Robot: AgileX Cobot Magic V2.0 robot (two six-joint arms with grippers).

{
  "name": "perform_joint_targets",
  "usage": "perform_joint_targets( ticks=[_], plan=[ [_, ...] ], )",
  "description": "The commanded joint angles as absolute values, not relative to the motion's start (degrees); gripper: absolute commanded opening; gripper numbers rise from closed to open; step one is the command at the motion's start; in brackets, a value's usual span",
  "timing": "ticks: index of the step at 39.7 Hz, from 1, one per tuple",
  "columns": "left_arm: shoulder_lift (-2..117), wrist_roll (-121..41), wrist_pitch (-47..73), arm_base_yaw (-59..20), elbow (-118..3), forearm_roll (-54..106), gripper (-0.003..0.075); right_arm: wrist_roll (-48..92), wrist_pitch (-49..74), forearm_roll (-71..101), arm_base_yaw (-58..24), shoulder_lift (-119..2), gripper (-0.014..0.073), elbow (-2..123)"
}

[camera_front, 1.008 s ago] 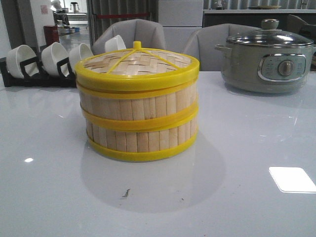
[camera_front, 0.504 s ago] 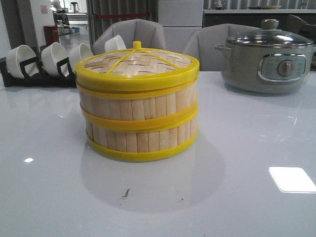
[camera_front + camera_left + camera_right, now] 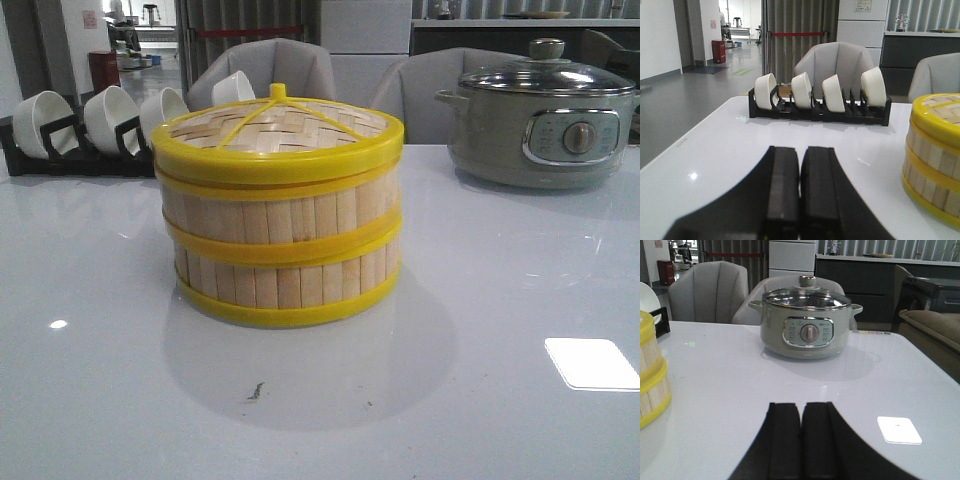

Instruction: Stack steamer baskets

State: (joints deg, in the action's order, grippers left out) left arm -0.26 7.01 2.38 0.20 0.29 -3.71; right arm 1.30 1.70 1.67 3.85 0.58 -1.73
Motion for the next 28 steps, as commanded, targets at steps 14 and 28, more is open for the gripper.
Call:
perform_joint_targets(
  ticks=[14, 28],
  plan=[
    [-0.9, 7.2, -2.7, -0.4, 0.4, -3.7, 0.0083, 1.6, -3.9, 0.8, 4.1, 1.8, 0.0051, -0.9],
    [-0.9, 7.2, -2.7, -0.4, 0.4, -3.7, 0.0083, 1.6, -4.1, 0.8, 4.1, 1.8, 0.0051, -0.9]
  ],
)
